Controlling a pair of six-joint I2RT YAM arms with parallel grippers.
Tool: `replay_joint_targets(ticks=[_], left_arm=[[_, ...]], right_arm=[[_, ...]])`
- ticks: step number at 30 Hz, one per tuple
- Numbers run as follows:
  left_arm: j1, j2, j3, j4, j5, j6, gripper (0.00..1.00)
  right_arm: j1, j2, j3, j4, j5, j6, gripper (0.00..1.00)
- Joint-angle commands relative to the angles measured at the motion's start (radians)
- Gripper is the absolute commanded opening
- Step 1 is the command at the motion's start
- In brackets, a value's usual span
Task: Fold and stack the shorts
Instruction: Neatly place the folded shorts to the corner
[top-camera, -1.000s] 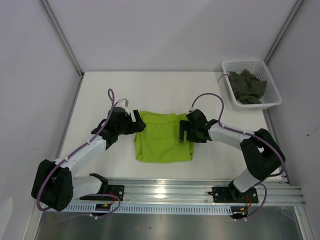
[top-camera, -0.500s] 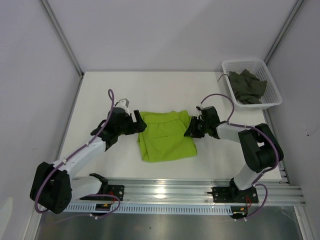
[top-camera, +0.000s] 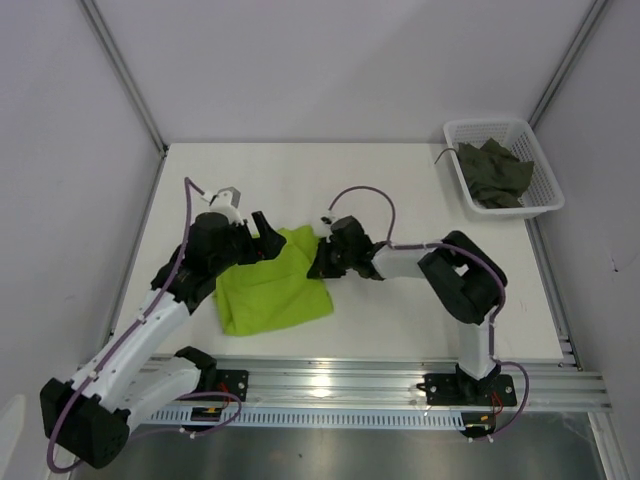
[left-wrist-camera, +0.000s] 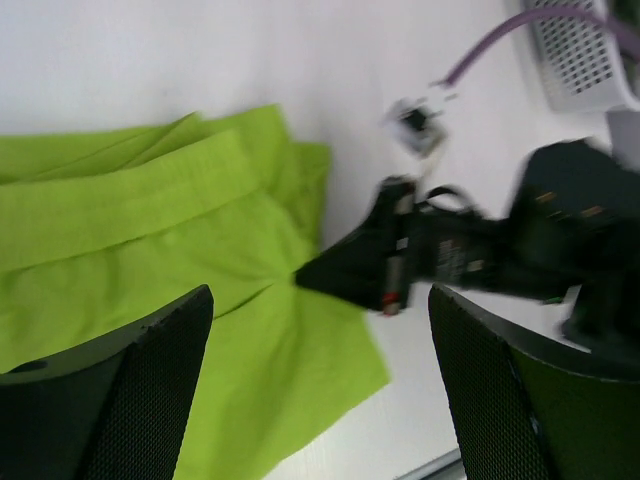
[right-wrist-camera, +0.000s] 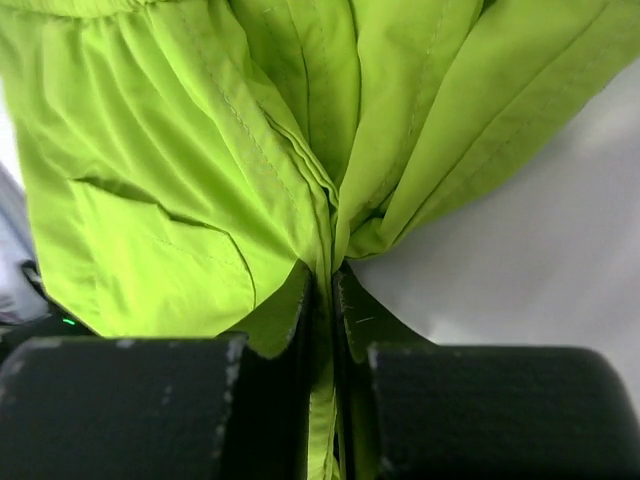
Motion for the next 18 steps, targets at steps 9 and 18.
replay_joint_targets(ticks=[9, 18], left_arm=[[-0.005, -0.223, 0.161, -0.272, -0.074, 0.067, 0.91], [-0.005, -0.249, 0.173, -0.316, -0.086, 0.097, 0.92]], right_arm=[[0.301, 0.36, 0.31, 0.279, 0.258, 0.473, 0.0], [0.397, 0.466, 0.439, 0.342, 0.411, 0.561, 0.0]])
